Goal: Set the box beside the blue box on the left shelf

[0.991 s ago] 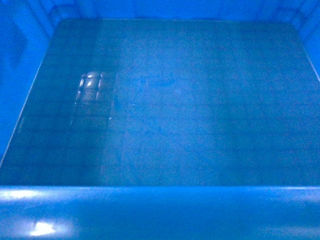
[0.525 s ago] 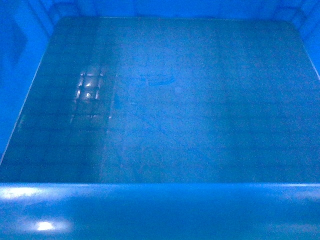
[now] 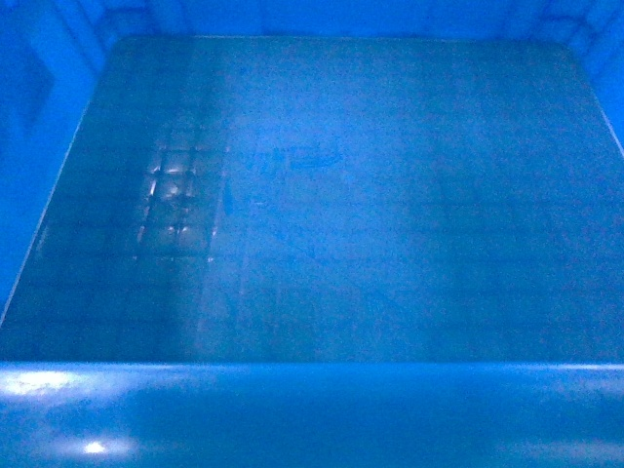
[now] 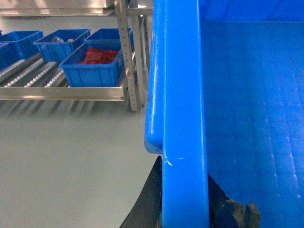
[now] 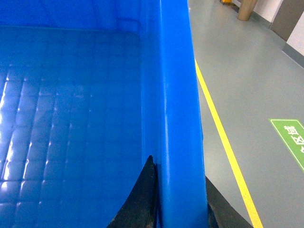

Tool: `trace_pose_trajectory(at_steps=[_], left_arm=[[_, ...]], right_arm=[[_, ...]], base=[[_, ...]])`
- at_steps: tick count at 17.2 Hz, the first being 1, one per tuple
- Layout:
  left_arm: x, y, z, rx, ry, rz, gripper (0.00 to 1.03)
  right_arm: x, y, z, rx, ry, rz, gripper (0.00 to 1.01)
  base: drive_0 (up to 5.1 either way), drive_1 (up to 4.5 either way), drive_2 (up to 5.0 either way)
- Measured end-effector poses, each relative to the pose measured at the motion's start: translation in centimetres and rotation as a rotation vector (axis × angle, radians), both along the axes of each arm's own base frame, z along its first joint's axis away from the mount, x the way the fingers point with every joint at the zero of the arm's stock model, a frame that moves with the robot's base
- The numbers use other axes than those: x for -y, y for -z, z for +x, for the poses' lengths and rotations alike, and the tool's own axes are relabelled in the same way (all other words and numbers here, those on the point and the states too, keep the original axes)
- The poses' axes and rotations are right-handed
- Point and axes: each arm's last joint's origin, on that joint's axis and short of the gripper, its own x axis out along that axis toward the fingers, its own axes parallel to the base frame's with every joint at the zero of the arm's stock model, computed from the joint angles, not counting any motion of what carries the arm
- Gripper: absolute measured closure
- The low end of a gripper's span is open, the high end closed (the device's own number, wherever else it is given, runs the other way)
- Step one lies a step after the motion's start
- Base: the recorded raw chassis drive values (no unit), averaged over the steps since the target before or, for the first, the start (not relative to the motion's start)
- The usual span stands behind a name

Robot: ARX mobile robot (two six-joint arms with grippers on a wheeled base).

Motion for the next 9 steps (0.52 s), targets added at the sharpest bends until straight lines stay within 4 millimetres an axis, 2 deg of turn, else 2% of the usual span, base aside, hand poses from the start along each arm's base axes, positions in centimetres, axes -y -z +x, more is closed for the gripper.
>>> trace_pose_trajectory(at_steps=[9], left_arm=[[0.01, 0.01, 0.01, -0.001, 0.000, 0.000, 0.96]], right_arm=[[0.00, 0.03, 0.01, -0.002, 0.000, -0.001, 0.91]], base=[[0.0, 4.16, -4.1]])
